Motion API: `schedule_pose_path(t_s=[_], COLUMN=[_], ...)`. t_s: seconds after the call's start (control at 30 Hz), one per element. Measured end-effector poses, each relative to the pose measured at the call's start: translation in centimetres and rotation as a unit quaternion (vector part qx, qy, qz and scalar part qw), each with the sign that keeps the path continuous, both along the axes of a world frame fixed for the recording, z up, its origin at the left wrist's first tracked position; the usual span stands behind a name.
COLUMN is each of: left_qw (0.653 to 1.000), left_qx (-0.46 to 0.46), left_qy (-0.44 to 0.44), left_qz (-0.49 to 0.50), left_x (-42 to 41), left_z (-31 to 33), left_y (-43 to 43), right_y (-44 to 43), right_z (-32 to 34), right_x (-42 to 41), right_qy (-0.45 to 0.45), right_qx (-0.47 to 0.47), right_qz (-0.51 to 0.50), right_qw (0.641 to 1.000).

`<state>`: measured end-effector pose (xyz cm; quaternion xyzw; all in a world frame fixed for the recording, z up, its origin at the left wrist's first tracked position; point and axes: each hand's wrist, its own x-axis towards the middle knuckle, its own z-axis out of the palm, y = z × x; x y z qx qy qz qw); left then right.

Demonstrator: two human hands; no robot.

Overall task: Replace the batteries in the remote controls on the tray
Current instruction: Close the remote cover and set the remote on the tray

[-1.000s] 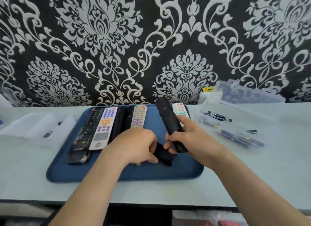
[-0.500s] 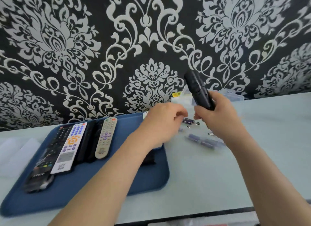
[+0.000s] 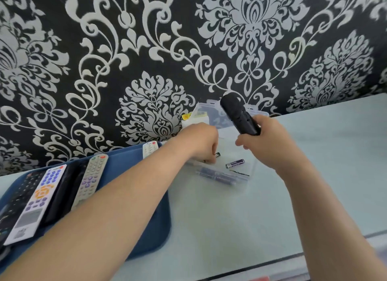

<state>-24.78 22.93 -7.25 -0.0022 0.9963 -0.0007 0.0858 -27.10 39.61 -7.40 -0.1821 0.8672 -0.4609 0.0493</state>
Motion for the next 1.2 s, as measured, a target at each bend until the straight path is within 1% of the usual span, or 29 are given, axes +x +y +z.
schedule_pose_path(t_s=[0.1, 0.2, 0.27, 0.37, 0.43, 0.5, 0.53, 0.57, 0.63, 0.67, 0.73, 0.8, 0.87, 0.97, 1.07, 1.13, 1.2], left_qw=[1.0, 0.997, 0.992, 0.986, 0.983, 0.984, 0.987, 0.992, 0.997, 0.991, 0.962, 0.911, 0.874, 0.846, 0.845, 0.866, 0.921], left_qx=[0.004, -0.008, -0.043, -0.096, -0.111, -0.11, -0.097, -0.064, 0.056, 0.125, 0.267, 0.404, 0.476, 0.52, 0.521, 0.488, 0.381], left_qy=[-0.015, -0.081, -0.115, -0.134, -0.138, -0.121, -0.108, -0.09, -0.055, -0.044, -0.031, -0.021, -0.01, -0.002, -0.011, -0.017, -0.004], left_qz=[0.007, 0.013, -0.005, -0.033, -0.046, -0.066, -0.07, -0.064, -0.017, 0.007, 0.044, 0.077, 0.094, 0.119, 0.116, 0.109, 0.078], left_x=[0.2, 0.9, 1.2, 0.7, 0.3, 0.3, 0.2, 0.3, 0.6, 0.8, 1.3, 2.0, 2.4, 2.7, 2.9, 2.9, 2.7], left_z=[1.6, 3.1, 3.1, 2.4, 2.0, 1.9, 1.9, 2.0, 2.4, 2.6, 3.0, 3.1, 3.1, 2.7, 2.3, 1.9, 1.8], left_y=[-1.0, -2.8, -3.0, -2.1, -1.6, -1.5, -1.9, -2.3, -3.4, -4.0, -4.5, -4.6, -4.6, -4.7, -4.6, -4.4, -4.2], right_y=[0.1, -0.6, -1.3, -2.5, -3.1, -3.3, -3.4, -3.4, -3.4, -3.4, -3.7, -4.4, -5.0, -5.6, -5.6, -5.5, -5.3], right_z=[-0.3, -0.3, -0.1, -0.1, -0.2, -0.3, -0.3, -0.4, -0.5, -0.5, -0.6, -0.6, -0.7, -0.7, -0.8, -0.9, -1.0], right_x=[0.0, 0.4, 0.7, 1.3, 1.4, 1.3, 1.1, 1.0, 0.8, 0.7, 0.7, 0.8, 0.9, 0.8, 0.7, 0.5, 0.3], right_qy=[0.009, 0.036, 0.045, 0.01, -0.012, -0.033, -0.039, -0.04, -0.039, -0.042, -0.049, -0.06, -0.064, -0.06, -0.038, -0.021, 0.0], right_qx=[0.022, 0.038, 0.04, 0.011, -0.004, -0.02, -0.024, -0.023, -0.019, -0.023, -0.038, -0.069, -0.104, -0.124, -0.104, -0.062, 0.005], right_qz=[0.005, 0.018, 0.031, 0.057, 0.069, 0.072, 0.07, 0.068, 0.061, 0.057, 0.054, 0.06, 0.065, 0.059, 0.05, 0.044, 0.041], right_qw=[1.0, 0.998, 0.998, 0.998, 0.998, 0.997, 0.997, 0.997, 0.997, 0.997, 0.997, 0.994, 0.99, 0.989, 0.993, 0.997, 0.999])
